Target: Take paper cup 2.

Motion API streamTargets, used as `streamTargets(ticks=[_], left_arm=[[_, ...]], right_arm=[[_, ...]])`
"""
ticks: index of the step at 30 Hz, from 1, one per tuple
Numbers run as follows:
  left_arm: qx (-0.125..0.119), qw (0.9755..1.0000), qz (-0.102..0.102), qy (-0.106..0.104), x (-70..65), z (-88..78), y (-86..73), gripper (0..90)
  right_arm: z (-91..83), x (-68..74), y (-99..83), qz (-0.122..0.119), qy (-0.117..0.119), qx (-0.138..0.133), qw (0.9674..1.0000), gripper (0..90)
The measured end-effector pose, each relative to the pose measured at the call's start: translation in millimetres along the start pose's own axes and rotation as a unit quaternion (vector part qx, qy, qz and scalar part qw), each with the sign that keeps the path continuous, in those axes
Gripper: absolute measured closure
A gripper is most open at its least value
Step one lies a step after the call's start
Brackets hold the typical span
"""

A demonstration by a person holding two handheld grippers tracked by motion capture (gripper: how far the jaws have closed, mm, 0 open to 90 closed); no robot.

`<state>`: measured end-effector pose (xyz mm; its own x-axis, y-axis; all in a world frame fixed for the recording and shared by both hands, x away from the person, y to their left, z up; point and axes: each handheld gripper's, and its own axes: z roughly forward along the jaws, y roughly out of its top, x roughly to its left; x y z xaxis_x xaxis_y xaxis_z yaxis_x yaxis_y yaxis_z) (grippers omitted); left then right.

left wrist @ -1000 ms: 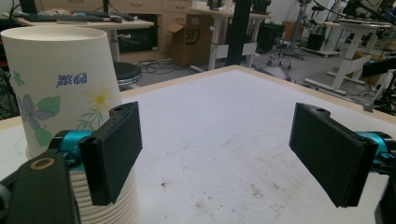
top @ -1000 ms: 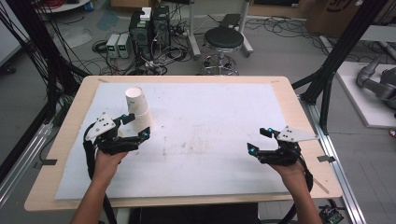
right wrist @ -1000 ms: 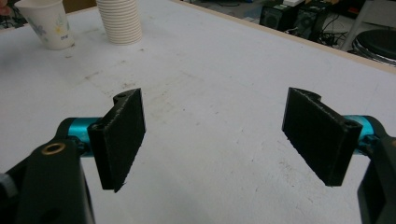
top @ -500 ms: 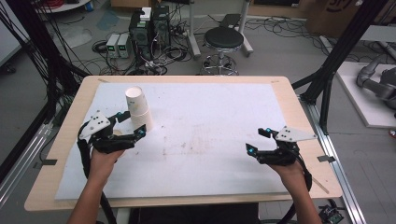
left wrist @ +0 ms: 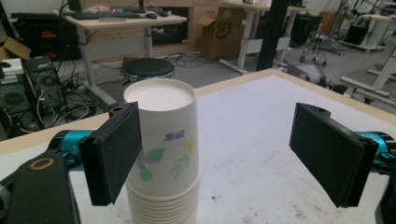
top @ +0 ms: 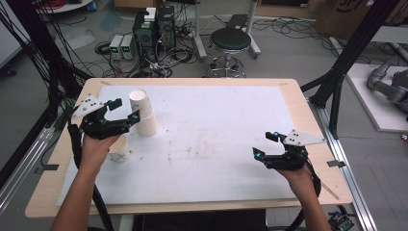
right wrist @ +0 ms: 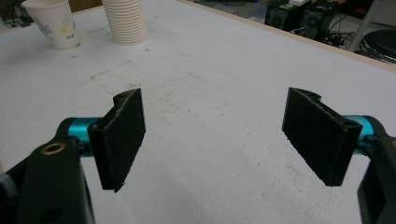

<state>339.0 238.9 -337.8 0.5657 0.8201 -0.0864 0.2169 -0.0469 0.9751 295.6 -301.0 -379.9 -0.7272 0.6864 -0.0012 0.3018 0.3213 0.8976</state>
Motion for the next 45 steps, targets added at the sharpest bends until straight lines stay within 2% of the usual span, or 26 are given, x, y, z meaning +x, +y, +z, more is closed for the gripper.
streamTargets(ticks=[7,13,29,34,39,45], left_arm=[[0.018,0.9996,-0.007,0.019,13.5,14.1,11.4,17.0],[0.034,0.9994,-0.008,0.010,18.7,28.3,12.1,17.0],[0.078,0.9968,-0.013,0.010,27.9,67.0,4.4,18.7],[0.080,0.9967,-0.016,0.009,31.4,70.0,2.0,24.2],[0.079,0.9969,-0.007,0.001,32.6,70.3,1.5,31.7],[0.075,0.9972,-0.001,-0.002,31.9,69.7,2.1,32.3]], right_arm=[[0.5,0.4,-0.1,0.001,0.001,0.001,1.0000,21.9],[0.4,-0.4,-0.8,0.001,0.000,0.001,1.0000,21.9],[1.2,-1.1,-1.9,0.002,0.003,0.004,1.0000,21.9],[-1.8,-3.1,-2.1,0.003,-0.002,0.000,1.0000,22.0],[-2.0,-3.7,-2.9,0.006,-0.001,0.001,1.0000,21.9],[-2.1,-3.7,-2.4,0.006,-0.001,0.001,1.0000,21.9]])
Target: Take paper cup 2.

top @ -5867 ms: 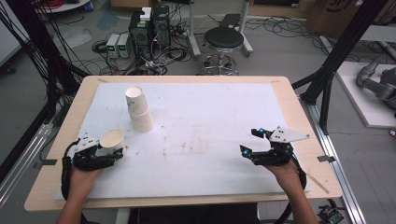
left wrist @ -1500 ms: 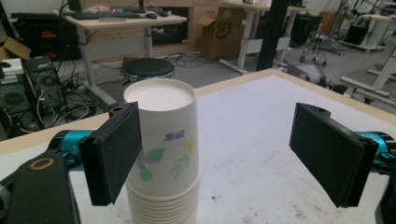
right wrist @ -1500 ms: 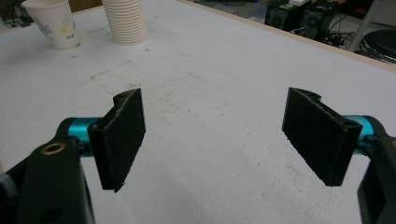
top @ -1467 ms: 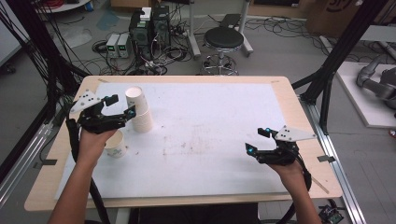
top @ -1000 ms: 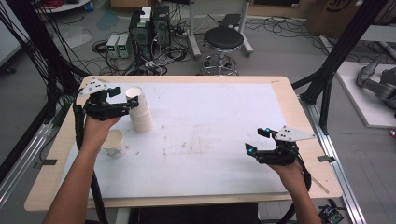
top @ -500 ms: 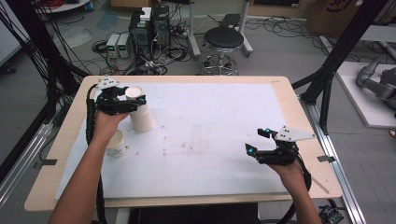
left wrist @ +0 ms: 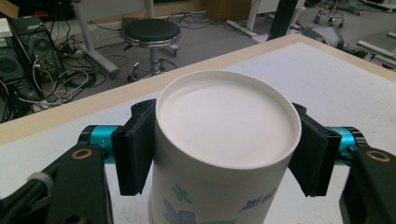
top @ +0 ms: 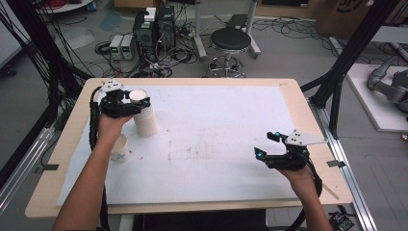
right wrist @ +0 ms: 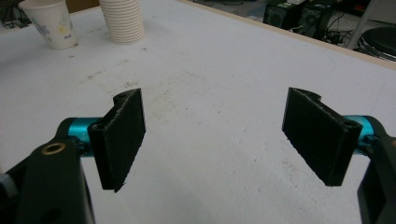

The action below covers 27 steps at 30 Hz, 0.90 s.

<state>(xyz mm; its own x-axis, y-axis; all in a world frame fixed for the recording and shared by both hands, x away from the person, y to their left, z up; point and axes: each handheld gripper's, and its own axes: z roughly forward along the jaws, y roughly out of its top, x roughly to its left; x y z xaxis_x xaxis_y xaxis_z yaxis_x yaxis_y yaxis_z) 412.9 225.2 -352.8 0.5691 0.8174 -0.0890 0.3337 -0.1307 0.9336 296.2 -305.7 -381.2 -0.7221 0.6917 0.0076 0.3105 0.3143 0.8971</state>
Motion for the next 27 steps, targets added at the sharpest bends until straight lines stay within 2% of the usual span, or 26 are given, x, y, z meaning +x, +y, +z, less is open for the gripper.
streamTargets(ticks=[9,15,17,22,27], left_arm=[[-0.017,0.9998,0.007,0.000,-1.6,-9.3,7.6,32.8],[-0.042,0.9990,0.013,-0.001,-3.8,-19.9,18.6,33.2],[-0.052,0.9986,0.013,-0.004,-4.1,-23.6,22.6,33.3],[-0.077,0.9966,0.025,-0.008,-7.4,-33.5,34.5,33.7],[-0.093,0.9949,0.035,-0.013,-11.9,-41.0,45.6,34.0]], right_arm=[[1.0,0.5,0.3,0.000,0.001,0.001,1.0000,21.9],[0.0,1.0,0.7,0.000,0.001,0.000,1.0000,21.9],[-0.1,1.4,1.0,-0.001,0.001,0.001,1.0000,21.9],[-0.4,1.7,1.7,0.000,0.001,-0.002,1.0000,21.9],[-0.2,1.9,1.9,-0.002,0.002,-0.002,1.0000,21.9]])
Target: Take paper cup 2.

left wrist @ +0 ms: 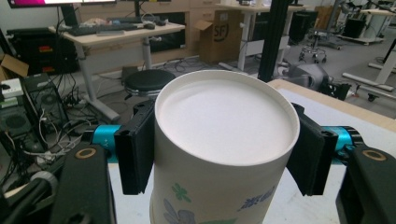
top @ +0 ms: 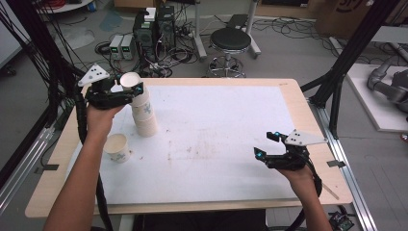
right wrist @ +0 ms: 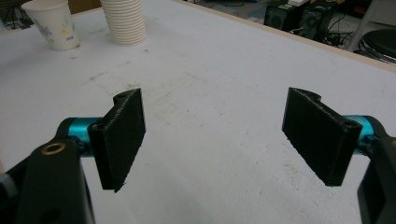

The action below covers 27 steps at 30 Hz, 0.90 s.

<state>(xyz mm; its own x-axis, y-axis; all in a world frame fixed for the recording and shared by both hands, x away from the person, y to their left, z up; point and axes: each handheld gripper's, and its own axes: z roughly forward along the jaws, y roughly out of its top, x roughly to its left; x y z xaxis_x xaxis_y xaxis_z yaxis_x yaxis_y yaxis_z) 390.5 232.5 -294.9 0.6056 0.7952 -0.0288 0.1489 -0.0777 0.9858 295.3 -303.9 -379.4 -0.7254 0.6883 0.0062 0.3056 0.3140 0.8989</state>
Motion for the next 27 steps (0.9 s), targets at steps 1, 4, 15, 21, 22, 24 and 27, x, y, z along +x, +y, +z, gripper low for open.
streamTargets(ticks=[1,4,15,21,22,24,27], left_arm=[[-0.004,1.0000,0.001,-0.003,-1.2,-1.0,2.7,34.0],[-0.019,0.9998,0.004,-0.008,-6.5,-3.1,8.0,34.1],[-0.023,0.9936,0.014,-0.109,-41.2,5.8,11.1,33.8],[-0.015,0.9873,0.016,-0.158,-65.1,18.0,4.0,33.8],[-0.012,0.9861,0.017,-0.165,-68.4,20.1,3.0,33.7],[-0.008,0.9837,0.018,-0.179,-75.1,23.8,1.2,33.7],[-0.005,0.9817,0.021,-0.189,-85.3,28.6,-3.3,33.7]], right_arm=[[0.1,0.0,0.0,0.000,0.000,0.001,1.0000,21.9],[0.4,0.1,0.1,-0.001,0.000,0.001,1.0000,21.9],[1.9,1.2,0.9,0.003,0.018,-0.007,0.9998,21.9],[5.0,0.6,1.1,0.003,0.023,-0.003,0.9997,21.9],[5.4,0.7,1.0,0.003,0.023,-0.001,0.9997,21.9],[6.3,1.0,1.0,0.006,0.027,-0.001,0.9996,21.9],[6.5,0.3,1.2,0.002,0.027,-0.003,0.9996,21.8]])
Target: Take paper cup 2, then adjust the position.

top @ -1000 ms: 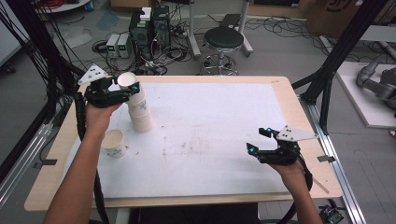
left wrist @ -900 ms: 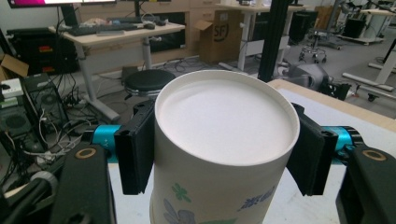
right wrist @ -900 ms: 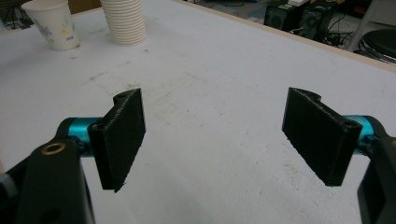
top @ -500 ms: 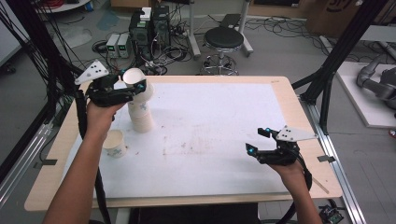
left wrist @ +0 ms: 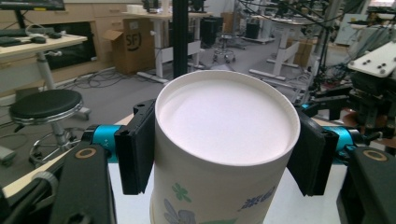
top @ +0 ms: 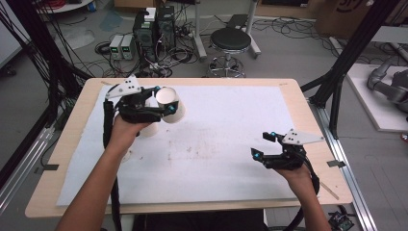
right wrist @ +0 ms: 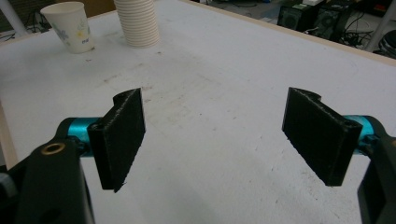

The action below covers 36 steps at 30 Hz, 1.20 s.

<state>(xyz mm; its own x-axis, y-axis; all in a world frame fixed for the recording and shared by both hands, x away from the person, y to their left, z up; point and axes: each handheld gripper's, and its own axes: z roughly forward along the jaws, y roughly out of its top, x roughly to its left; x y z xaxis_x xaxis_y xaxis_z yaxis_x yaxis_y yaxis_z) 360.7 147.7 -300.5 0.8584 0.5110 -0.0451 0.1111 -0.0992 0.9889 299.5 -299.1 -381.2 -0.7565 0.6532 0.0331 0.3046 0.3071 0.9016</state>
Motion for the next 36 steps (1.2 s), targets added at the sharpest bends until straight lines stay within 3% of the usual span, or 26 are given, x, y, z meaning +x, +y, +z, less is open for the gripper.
streamTargets(ticks=[7,14,36], left_arm=[[0.010,0.9995,-0.005,-0.029,-12.4,18.5,-18.6,33.7],[0.024,0.9989,-0.010,-0.040,-19.9,29.3,-35.7,33.7],[0.034,0.9959,-0.013,-0.083,-36.6,47.9,-52.4,33.7]], right_arm=[[0.6,3.7,0.8,-0.005,0.000,0.005,1.0000,21.9],[2.5,5.8,2.5,-0.007,0.005,0.009,0.9999,20.5],[8.6,16.7,3.9,-0.012,0.044,0.015,0.9988,20.4]])
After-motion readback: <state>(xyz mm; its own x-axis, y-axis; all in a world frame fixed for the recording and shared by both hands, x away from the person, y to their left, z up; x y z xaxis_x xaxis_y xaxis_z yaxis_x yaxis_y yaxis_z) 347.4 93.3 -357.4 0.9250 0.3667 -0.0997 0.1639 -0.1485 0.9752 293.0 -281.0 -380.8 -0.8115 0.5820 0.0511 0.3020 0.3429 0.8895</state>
